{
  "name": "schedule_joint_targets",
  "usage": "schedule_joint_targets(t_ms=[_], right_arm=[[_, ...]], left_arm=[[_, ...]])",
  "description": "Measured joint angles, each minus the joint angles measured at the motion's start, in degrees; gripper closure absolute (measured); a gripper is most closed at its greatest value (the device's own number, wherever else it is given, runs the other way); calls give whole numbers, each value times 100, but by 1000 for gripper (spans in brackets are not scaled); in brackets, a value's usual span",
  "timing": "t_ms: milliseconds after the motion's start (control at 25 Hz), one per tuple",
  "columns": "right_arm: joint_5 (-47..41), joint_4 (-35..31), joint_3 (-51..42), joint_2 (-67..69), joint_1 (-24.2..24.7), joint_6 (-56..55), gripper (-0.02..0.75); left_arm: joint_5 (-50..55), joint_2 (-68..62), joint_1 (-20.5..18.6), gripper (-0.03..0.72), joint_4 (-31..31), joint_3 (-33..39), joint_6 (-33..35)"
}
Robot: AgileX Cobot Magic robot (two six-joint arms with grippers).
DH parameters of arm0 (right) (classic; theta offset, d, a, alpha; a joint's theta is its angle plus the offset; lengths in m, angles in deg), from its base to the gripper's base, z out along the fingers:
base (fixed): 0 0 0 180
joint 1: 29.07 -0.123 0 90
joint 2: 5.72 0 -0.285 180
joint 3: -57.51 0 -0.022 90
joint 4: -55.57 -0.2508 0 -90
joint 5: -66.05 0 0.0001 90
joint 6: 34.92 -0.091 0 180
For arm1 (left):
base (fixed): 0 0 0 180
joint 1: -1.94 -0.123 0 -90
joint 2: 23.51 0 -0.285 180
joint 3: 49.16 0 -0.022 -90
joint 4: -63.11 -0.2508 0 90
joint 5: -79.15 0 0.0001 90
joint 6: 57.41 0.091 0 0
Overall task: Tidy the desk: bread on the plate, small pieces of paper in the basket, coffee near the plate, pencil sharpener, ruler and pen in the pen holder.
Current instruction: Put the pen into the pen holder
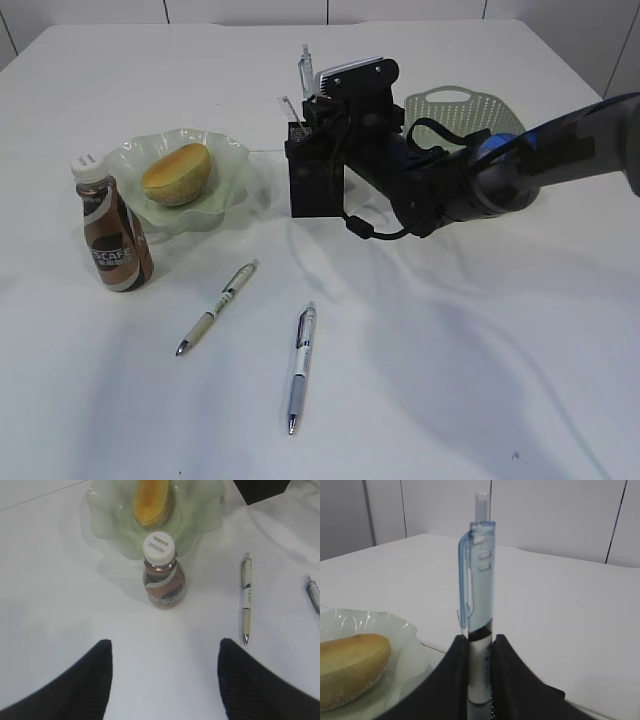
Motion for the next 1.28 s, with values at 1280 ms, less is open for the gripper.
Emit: schedule_joint_targets(t_ms=[1280], right_arm=[[-591,-10,132,-311,0,-36,487]], left_arm=[[-91,0,0,222,-49,0,0]])
